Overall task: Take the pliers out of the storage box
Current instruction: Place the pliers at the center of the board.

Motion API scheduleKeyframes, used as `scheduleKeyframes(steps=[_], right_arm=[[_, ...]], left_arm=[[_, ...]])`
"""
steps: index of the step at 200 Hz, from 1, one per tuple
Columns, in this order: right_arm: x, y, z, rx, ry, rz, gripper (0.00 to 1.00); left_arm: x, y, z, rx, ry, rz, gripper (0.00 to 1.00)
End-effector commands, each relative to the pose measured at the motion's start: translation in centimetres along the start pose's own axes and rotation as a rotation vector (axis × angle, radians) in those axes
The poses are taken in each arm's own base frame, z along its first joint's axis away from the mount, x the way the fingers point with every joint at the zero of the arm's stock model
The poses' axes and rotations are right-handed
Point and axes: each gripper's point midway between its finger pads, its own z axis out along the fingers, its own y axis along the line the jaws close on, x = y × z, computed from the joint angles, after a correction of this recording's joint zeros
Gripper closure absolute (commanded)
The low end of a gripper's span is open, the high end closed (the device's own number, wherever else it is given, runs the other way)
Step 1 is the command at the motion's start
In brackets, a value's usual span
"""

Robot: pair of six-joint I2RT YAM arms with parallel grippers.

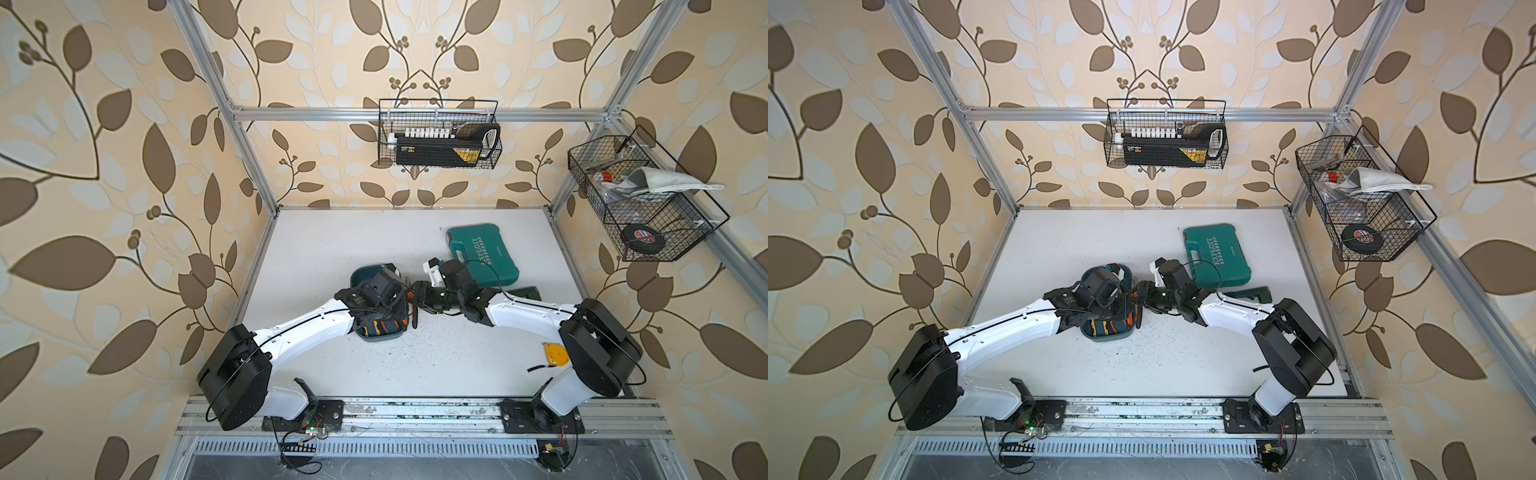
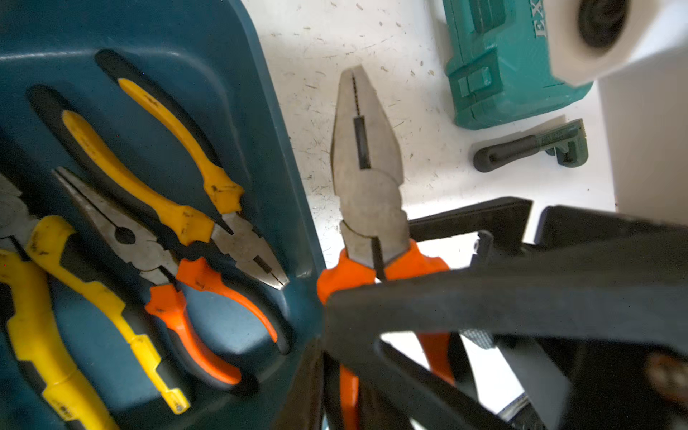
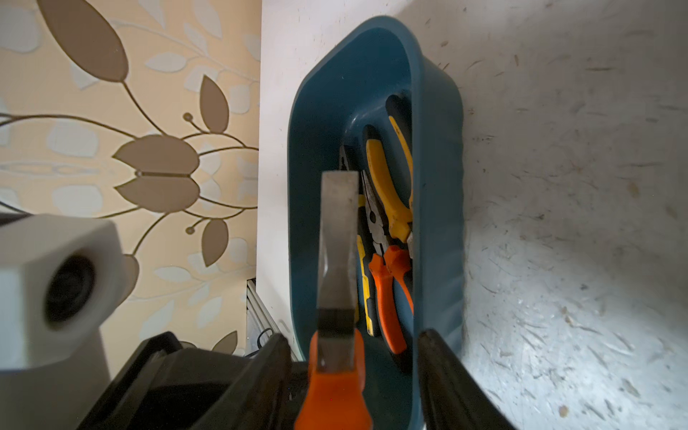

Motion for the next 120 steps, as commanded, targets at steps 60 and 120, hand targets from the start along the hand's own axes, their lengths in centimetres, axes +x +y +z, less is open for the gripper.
scheduleKeyframes(steps=[60,120], right_arm=[[-0.3,0.7,1.0,-0.011,-0.007,0.015,0.83],[-0.5,0.4,0.8,0.039,-0.026,-0.029,0.99]], left_arm=[[-2.1,-3.5,-0.9,0.106,-0.063,-0.011,1.0],[-2.1,-2.9,-2.2,0.07,-0.068,-0.033,0.52]])
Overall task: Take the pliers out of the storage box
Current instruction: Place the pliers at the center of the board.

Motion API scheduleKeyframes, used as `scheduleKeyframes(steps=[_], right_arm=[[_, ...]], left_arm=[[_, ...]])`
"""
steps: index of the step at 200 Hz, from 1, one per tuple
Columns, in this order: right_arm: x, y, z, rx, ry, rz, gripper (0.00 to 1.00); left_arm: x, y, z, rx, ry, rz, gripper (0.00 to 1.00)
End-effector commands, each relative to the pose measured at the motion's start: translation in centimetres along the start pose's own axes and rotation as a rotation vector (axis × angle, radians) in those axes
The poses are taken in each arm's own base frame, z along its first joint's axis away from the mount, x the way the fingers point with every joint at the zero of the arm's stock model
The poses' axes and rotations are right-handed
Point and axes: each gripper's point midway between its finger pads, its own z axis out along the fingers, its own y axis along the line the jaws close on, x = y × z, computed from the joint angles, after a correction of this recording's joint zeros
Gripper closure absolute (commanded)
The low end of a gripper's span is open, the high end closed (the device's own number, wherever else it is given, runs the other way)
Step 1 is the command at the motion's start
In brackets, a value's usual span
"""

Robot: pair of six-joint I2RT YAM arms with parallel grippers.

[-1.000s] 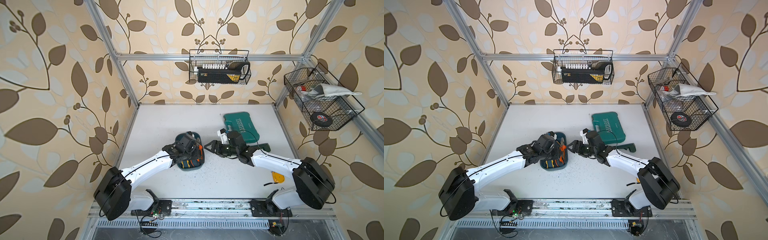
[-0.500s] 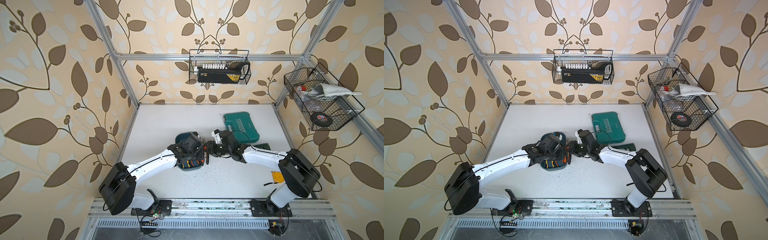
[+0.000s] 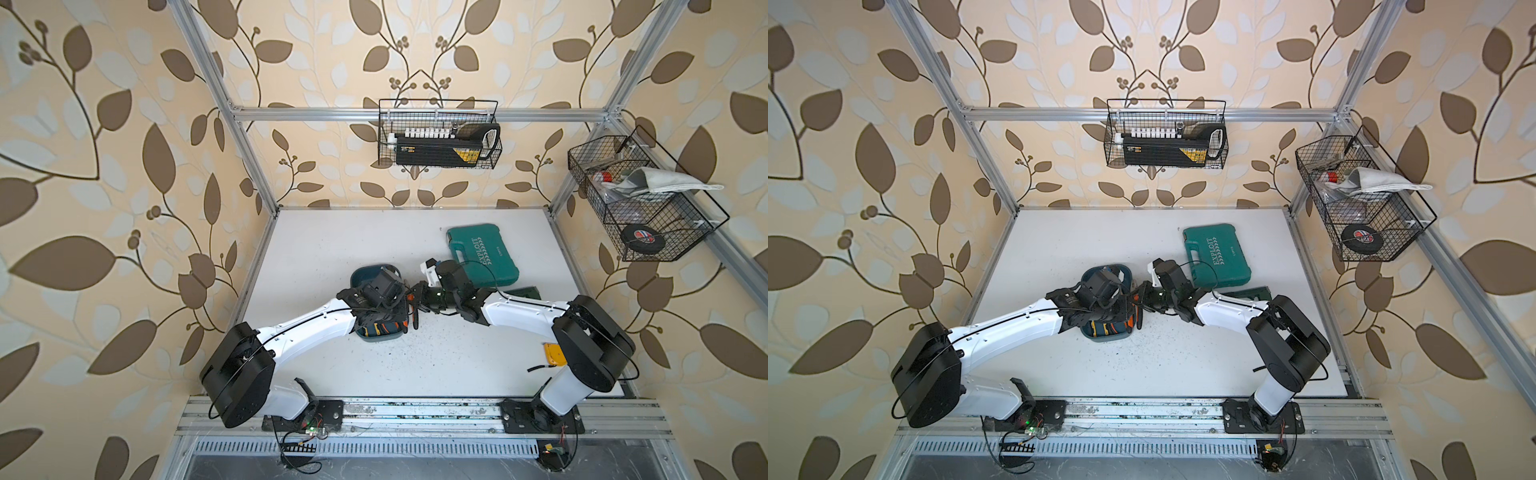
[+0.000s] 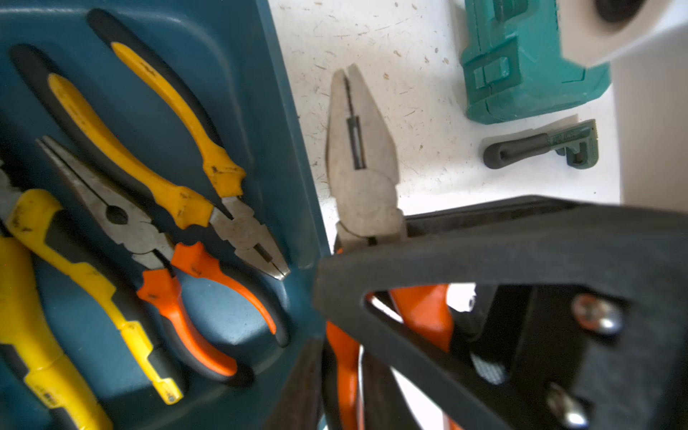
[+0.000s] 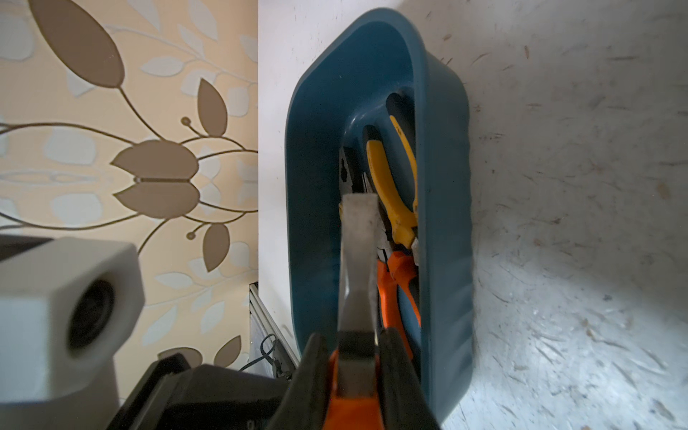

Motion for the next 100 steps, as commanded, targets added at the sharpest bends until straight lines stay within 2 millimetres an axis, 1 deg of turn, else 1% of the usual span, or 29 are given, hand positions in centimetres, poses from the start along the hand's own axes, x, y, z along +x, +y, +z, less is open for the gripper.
scheduleKeyframes(steps=[1,8,22,41,47,53,70,77,88,100], right_arm=[[-0.5,0.3,-0.1,0.031,-0.02,-0.042,0.99],[-0.6,0.4,-0.4,0.041,-0.024,-0.054,0.99],[-1.2,0.5,-1.4,0.058,-0.041,-0.075,0.99],[-2.2,0.7,-3.0,0.067,-0.064,-0.099,0.99],[-2.6,0.7,-3.6,0.069,-0.073,-0.109,0.99],[-2.9,0.3,-4.1,0.084,-0.076,-0.106,0.99],[-4.0,-0.9,-5.8,0.121,-0.084,-0.158,0.98],[-4.2,-1.8,-6.2,0.151,-0.07,-0.167,0.98],[-4.4,-3.1,-6.5,0.203,-0.043,-0.213,0.97],[-4.4,-4.8,-6.3,0.279,-0.018,-0.261,0.97]], left_arm=[[-2.7,-3.0,-2.7,0.084,-0.101,0.004,0.51],[-2.8,-3.1,-3.1,0.085,-0.107,0.004,0.47],[-3.2,-3.1,-4.1,0.088,-0.131,0.001,0.41],[-4.1,-2.8,-5.9,0.09,-0.162,-0.015,0.37],[-4.4,-2.5,-6.6,0.091,-0.17,-0.032,0.36],[-4.8,-1.9,-7.2,0.09,-0.179,-0.056,0.35],[-6.2,0.9,-8.6,0.099,-0.21,-0.162,0.34],[-6.7,2.4,-9.0,0.107,-0.227,-0.202,0.35],[-7.4,5.4,-9.3,0.098,-0.267,-0.282,0.35],[-8.0,8.8,-9.3,0.086,-0.313,-0.384,0.36]])
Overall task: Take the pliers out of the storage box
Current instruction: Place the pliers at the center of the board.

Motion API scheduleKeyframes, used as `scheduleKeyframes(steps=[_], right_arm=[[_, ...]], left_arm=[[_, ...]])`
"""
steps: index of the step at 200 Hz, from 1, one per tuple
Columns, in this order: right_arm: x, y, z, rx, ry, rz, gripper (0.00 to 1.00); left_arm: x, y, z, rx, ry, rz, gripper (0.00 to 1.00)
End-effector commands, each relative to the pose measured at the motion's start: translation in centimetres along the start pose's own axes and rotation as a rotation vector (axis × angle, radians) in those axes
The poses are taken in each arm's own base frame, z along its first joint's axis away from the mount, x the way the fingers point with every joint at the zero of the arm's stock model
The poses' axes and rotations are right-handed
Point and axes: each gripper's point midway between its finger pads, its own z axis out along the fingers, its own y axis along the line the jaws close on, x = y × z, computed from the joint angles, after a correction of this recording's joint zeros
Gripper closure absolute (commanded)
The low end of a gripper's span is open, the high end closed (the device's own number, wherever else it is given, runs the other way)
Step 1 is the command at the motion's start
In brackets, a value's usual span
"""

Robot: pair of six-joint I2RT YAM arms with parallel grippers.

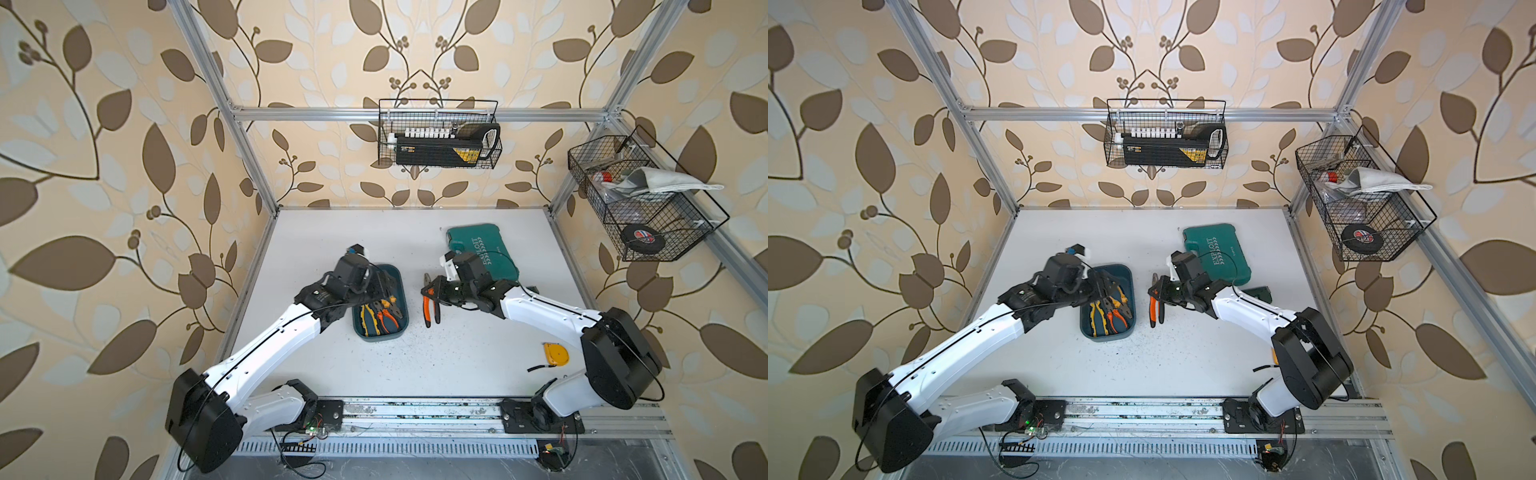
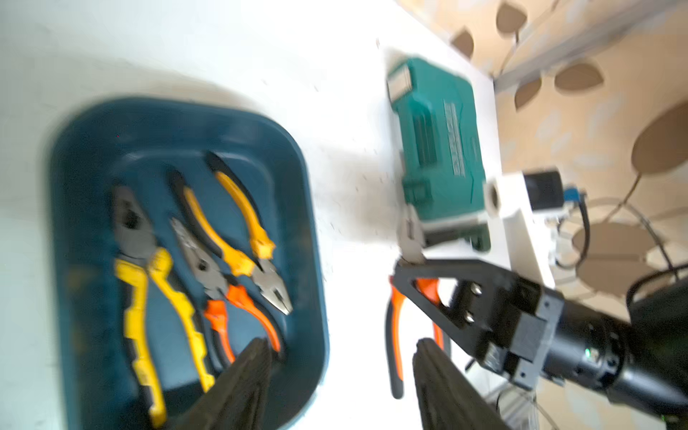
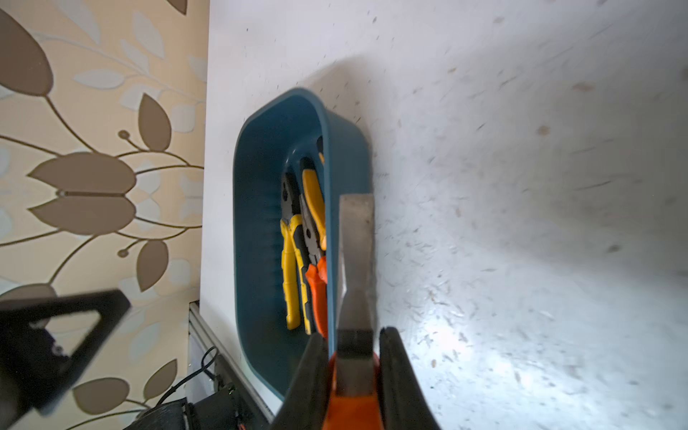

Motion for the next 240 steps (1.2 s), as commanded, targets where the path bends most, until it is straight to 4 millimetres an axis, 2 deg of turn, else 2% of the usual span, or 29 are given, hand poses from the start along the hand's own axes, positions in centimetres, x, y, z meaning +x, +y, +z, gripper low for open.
scheduleKeyframes(steps=[1,13,25,48,70,107,117,150,194,213,230,240], right_arm=[[-0.1,-1.6,-0.3,0.093,0.045,-0.156,0.97],[0.3,-2.9,0.7,0.142,0.072,-0.169,0.97],[0.5,-3.8,2.0,0.161,0.082,-0.161,0.97],[0.6,-3.5,4.1,0.119,0.079,-0.138,0.97],[0.7,-2.6,6.1,0.083,0.092,-0.118,0.97],[1.9,-1.3,9.4,0.059,0.103,-0.108,0.96],[1.3,-1.7,10.0,0.074,0.079,-0.1,0.96],[-2.5,-2.5,11.9,0.088,0.021,-0.068,0.96],[-6.5,-2.8,16.6,0.082,0.068,-0.047,0.95],[-7.4,-3.4,17.7,0.113,0.086,-0.03,0.95],[-7.6,-3.7,17.8,0.124,0.076,-0.026,0.93],[-7.5,-4.0,17.7,0.134,0.076,-0.018,0.89]], left_arm=[[-0.8,5.1,-0.2,-0.029,-0.027,-0.158,0.37],[-1.6,8.0,0.1,-0.053,-0.07,-0.247,0.36],[-1.9,9.8,0.8,-0.07,-0.093,-0.277,0.35],[-1.6,10.2,2.2,-0.064,-0.061,-0.209,0.35],[-0.4,10.8,3.7,-0.017,-0.046,-0.201,0.35],[-1.0,11.1,2.6,-0.041,-0.112,-0.121,0.33],[-1.1,11.5,2.3,-0.062,-0.128,-0.113,0.33],[-0.4,12.1,2.0,-0.077,-0.121,-0.108,0.32],[-0.2,11.8,2.8,-0.064,-0.081,-0.113,0.32],[0.1,11.8,3.0,-0.058,-0.07,-0.115,0.32],[0.1,11.8,3.0,-0.06,-0.07,-0.113,0.32],[0.0,11.8,2.9,-0.063,-0.074,-0.112,0.32]])
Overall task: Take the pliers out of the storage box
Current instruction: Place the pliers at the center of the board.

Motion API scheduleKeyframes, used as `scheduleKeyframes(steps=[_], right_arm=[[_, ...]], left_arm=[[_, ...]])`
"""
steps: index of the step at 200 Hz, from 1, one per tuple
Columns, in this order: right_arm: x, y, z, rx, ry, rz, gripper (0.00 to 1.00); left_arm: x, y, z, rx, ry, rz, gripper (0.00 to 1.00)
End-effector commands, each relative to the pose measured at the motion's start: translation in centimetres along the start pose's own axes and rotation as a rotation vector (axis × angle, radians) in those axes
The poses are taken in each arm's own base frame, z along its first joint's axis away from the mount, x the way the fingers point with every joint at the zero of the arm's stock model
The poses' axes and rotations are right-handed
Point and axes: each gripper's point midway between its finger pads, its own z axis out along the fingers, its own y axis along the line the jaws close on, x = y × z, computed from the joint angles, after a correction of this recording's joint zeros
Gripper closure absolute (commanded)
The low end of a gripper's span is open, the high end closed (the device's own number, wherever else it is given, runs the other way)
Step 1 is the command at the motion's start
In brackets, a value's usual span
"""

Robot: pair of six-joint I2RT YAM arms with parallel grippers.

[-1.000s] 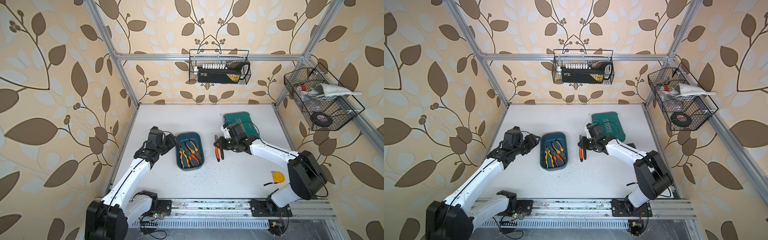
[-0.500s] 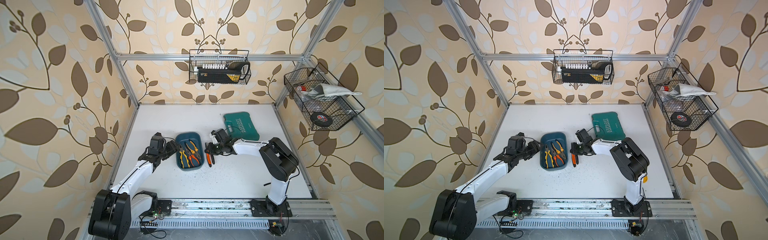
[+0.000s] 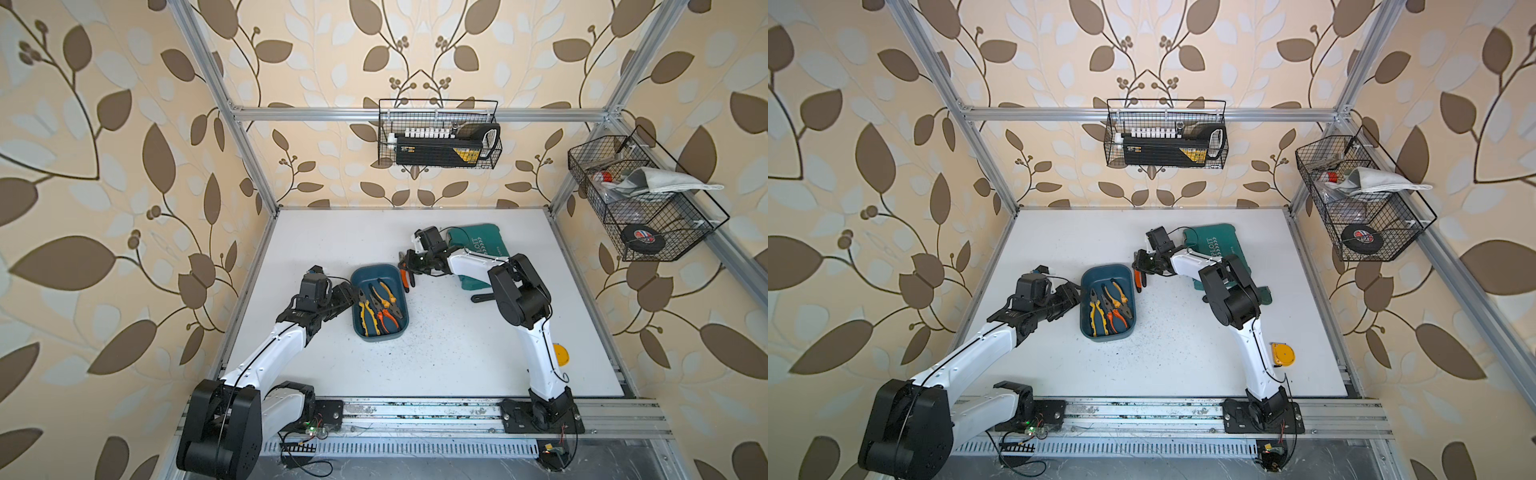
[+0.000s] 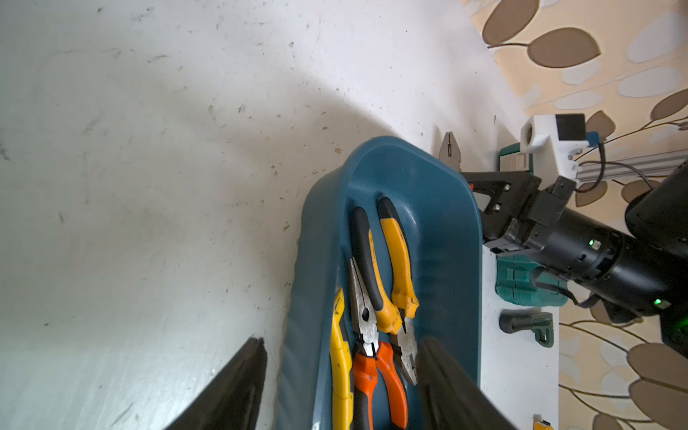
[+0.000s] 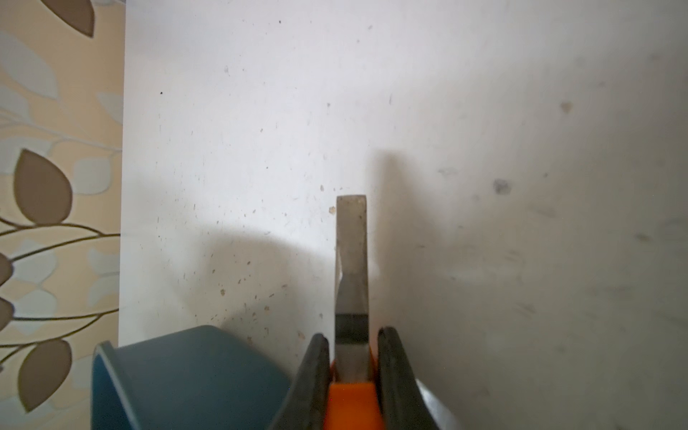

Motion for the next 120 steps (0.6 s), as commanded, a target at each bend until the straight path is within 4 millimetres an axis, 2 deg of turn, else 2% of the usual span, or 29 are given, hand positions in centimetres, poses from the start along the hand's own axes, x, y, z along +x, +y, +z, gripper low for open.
scheduleKeyframes(steps=[1,14,24,68,95,107,120], right_arm=[[1.4,-2.1,0.7,0.074,0.044,0.016,0.88],[1.8,-2.6,0.3,0.097,0.047,0.022,0.83],[2.1,-3.1,-0.1,0.122,0.047,0.023,0.73],[3.8,-4.9,-2.9,0.177,0.007,0.024,0.69],[3.8,-5.4,-3.4,0.219,0.023,-0.011,0.39],[3.6,-5.3,-3.8,0.229,0.027,-0.03,0.33],[3.3,-5.3,-4.5,0.252,0.016,-0.046,0.32]], left_arm=[[-0.7,-1.0,-0.2,0.035,-0.017,0.033,0.32],[-0.8,-1.0,-0.3,0.034,-0.021,0.034,0.32],[-0.6,-1.0,-0.2,0.033,-0.017,0.034,0.32],[-0.6,-1.1,-0.3,0.036,-0.017,0.038,0.32],[-0.6,-0.9,-0.4,0.03,-0.022,0.039,0.32],[-0.7,-0.8,-0.4,0.028,-0.027,0.041,0.32],[-0.7,-0.7,-0.5,0.024,-0.032,0.042,0.32]])
